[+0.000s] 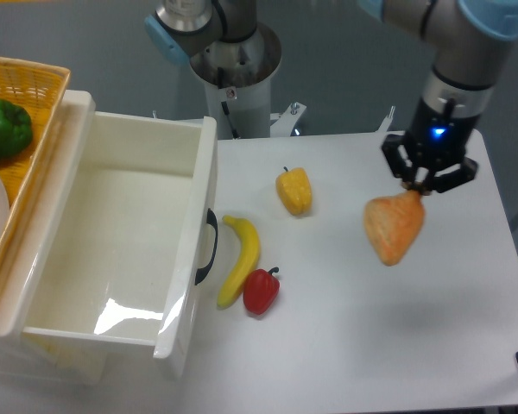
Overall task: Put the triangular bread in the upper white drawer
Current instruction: 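Lift the bread and carry it toward the open white drawer, then lower the bread into the drawer and open the gripper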
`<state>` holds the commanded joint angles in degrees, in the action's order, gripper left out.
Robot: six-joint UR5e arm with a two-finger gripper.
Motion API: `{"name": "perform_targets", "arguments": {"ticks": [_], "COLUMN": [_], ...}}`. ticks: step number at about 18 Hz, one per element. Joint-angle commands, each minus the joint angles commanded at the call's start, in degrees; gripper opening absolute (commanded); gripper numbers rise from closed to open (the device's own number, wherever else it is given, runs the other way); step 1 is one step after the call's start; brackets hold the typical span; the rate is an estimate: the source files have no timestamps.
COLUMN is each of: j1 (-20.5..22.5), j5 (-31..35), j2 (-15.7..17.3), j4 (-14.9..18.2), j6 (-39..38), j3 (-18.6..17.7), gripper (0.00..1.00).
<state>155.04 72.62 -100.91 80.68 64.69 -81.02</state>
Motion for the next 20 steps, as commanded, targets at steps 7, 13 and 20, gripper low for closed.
{"name": "perform_targets", "arguments": {"ticks": [7, 13, 20], "j1": [-5.88, -11.94, -18.10], "j5": [-4.41, -5.73, -5.82], "j2": [2.73, 4.66, 4.49], "j4": [-0.09, -0.61, -2.81], "j6": [-8.25, -16.43, -21.10], "j3": [-1.95, -3.52, -4.40], "gripper": [0.02, 0.02, 0.02]}}
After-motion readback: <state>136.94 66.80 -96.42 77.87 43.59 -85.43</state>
